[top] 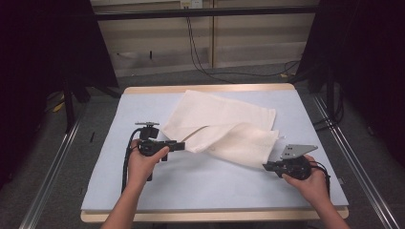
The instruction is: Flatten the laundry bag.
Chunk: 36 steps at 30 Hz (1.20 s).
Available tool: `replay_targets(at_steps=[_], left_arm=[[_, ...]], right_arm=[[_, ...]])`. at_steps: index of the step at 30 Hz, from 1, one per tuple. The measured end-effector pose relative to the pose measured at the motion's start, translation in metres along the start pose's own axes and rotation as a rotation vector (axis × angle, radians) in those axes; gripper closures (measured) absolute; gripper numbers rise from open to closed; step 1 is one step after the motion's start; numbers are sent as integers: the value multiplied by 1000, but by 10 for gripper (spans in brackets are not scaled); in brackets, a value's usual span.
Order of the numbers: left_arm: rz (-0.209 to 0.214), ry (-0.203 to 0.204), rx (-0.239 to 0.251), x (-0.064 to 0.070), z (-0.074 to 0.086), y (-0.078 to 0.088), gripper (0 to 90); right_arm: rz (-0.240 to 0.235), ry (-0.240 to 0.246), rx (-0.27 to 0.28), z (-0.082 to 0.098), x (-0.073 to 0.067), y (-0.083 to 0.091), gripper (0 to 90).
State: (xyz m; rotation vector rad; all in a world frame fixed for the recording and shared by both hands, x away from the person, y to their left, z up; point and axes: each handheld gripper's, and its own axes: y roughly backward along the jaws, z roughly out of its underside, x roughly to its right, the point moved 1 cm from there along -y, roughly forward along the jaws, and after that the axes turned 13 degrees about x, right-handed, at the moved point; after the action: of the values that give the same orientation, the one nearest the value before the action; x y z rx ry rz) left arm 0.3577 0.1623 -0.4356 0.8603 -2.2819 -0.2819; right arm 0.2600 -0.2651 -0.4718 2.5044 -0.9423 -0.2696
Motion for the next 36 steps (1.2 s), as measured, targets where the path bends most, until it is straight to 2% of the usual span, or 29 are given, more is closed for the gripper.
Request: replay_targets(at_steps=[3, 4, 6, 8, 11, 12, 13, 14, 16, 20, 24, 29, 31, 32, 33, 34, 35, 36], left_arm=[[-9, 10, 2, 0, 1, -4, 559], [-10, 12, -5, -1, 1, -7, 608], [-17, 11, -5, -1, 2, -8, 627], [-6, 21, -13, 0, 2, -9, 690], [-7, -5, -16, 1, 2, -11, 766], [-9, -1, -18, 1, 2, -11, 834], [-4, 8, -17, 2, 2, -12, 834], [-6, 1, -15, 2, 1, -12, 882], [-3, -1, -22, 1, 1, -12, 900], [-8, -18, -28, 1, -1, -10, 900], [0, -7, -35, -1, -3, -5, 900], [-20, -21, -41, -5, -7, 4, 900], [1, 7, -15, -6, -8, 9, 900], [1, 7, -15, -6, -8, 9, 900], [27, 27, -16, -5, -8, 9, 900], [39, 26, -16, 1, -7, 6, 829], [39, 26, -16, 1, -7, 6, 765], [47, 7, -24, 6, -7, 3, 704]], right_arm=[[2, 4, 3, 0, 0, 0, 872], [1, 2, 2, 0, 0, -1, 872], [1, 0, 2, 0, 0, -1, 872], [1, -1, 3, 0, 0, -1, 872], [2, -1, 4, 0, 0, -1, 872], [5, 2, 7, 0, 0, -1, 872], [5, 2, 7, 0, 0, -1, 872], [6, 4, 8, 0, 0, -1, 872], [6, 2, 9, 0, 0, -1, 872], [7, 1, 8, 0, 0, -1, 872], [4, -1, 6, 0, 1, -1, 871], [7, 1, 7, 0, 1, -1, 871], [11, 0, 6, 0, 1, -1, 871], [11, 0, 6, 0, 1, -1, 871], [9, 1, 7, 0, 1, -2, 871], [8, 0, 5, 0, 1, -2, 871], [8, 0, 5, 0, 1, -2, 871], [11, 1, 6, 0, 1, -2, 870]])
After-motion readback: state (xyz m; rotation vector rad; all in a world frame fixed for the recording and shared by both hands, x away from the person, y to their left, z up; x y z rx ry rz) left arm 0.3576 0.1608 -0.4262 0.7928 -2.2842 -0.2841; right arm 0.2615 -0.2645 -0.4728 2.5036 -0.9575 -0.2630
